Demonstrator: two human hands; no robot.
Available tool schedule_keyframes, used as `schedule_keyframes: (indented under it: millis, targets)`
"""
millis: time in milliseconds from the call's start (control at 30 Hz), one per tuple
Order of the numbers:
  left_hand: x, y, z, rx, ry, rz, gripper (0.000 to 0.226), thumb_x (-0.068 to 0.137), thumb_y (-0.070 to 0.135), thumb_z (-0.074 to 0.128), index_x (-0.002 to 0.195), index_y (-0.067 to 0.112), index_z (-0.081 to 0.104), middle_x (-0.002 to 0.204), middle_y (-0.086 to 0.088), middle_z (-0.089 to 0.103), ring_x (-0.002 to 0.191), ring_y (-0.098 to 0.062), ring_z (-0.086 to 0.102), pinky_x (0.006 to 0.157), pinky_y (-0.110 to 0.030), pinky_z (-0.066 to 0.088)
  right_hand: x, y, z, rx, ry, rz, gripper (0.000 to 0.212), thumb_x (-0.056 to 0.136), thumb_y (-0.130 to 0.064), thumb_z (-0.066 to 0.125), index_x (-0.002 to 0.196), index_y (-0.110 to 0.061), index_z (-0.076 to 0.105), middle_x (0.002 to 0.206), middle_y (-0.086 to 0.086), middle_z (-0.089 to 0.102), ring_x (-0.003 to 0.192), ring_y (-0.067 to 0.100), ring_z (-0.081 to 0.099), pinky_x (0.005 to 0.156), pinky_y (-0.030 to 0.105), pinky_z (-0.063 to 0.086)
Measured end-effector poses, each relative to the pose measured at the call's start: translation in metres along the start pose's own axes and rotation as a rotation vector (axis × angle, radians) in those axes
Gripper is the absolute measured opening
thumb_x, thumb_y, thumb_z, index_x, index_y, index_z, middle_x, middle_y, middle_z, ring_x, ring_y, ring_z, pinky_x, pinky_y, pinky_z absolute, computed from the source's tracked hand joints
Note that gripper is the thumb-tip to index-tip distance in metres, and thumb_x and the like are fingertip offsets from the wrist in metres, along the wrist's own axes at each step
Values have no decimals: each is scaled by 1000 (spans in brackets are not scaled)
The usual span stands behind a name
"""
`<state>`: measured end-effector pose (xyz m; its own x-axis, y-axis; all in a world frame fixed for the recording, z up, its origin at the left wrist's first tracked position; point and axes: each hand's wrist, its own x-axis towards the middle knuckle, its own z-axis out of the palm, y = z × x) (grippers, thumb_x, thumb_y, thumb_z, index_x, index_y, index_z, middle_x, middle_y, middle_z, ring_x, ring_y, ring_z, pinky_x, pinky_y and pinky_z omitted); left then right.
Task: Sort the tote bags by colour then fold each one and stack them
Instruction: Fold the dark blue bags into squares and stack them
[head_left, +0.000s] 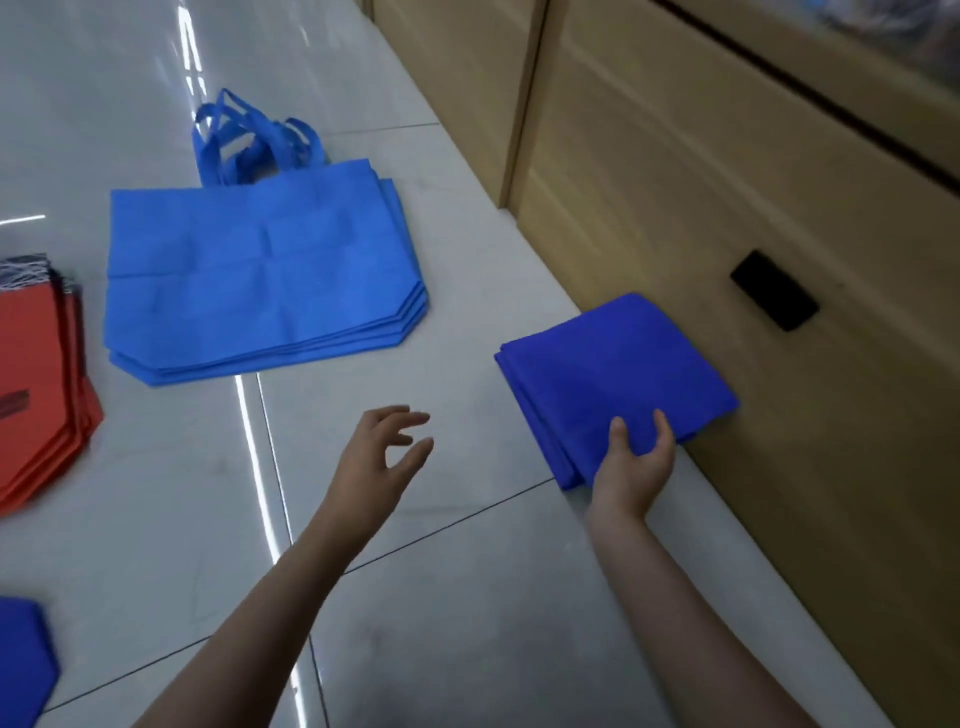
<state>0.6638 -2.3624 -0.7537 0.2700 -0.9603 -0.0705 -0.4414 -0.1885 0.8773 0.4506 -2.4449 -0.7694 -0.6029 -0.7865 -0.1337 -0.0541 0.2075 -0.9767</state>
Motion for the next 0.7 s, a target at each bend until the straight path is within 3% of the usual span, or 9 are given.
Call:
schedule_keyframes:
  millis: [67,133,233,300,467,533,567,633,700]
  targets:
    - [-10,-12,-1,-15,-17,-30,18,89,20,61,103,32,61,123,4,50,91,-1,59,84,-22,46,5,5,4,-207,-5,91,56,92,-29,60,143,-19,38,145,13,27,125,29,42,98,30,40]
    - [-18,-24,-5,-13,-9,-62,19,89,17,62,96,34,61,121,3,52,91,-3,59,82,-28,46,2,5,1,-541,10,-33,63,91,-41,58,146,-21,33,153,19,14,132,35,31,108,44,29]
    - [-28,-36,-11,-13,13,-90,20,89,14,61,92,33,62,119,2,53,90,-7,60,82,-33,47,-3,5,-7,-870,7,-681,63,90,-47,51,144,-19,35,154,23,12,139,36,20,114,52,9]
    - [-33,-43,-13,-12,20,-104,23,89,12,60,90,35,62,117,2,54,88,-8,60,82,-35,48,-7,3,-8,-968,-13,-932,62,89,-46,51,144,-20,38,154,20,11,141,35,16,112,52,4]
    - [-48,-55,-8,-14,4,-146,26,91,11,58,87,36,61,116,2,54,89,-5,59,78,-28,46,-5,4,-10,-1105,-4,-1021,56,80,-10,62,135,-17,51,153,16,21,142,34,15,114,51,-1]
    - [-52,-59,-7,-22,2,-155,26,92,11,56,87,35,62,115,1,54,89,-4,58,76,-22,45,-2,6,-8,-1203,-231,-1096,55,77,5,51,129,-13,57,149,14,36,140,33,24,114,47,3]
    - [-54,-61,-6,-21,1,-158,25,92,11,55,88,34,62,115,1,54,89,-3,57,74,-18,44,-2,8,-6,-1250,-411,-1077,51,83,2,48,132,-13,54,149,13,36,140,31,27,114,45,6]
    - [-55,-65,-4,-10,0,-166,22,93,11,53,90,31,63,115,2,54,88,-3,56,71,-13,42,-2,13,1,-1349,-715,-812,50,101,-33,37,148,-21,29,158,7,14,146,25,11,116,42,6]
    - [-56,-68,-4,-4,1,-169,21,93,11,53,92,29,63,115,2,54,88,-2,56,70,-11,41,-4,18,7,-1470,-738,-669,67,94,-61,30,150,-36,2,159,4,-8,145,28,0,115,47,10]
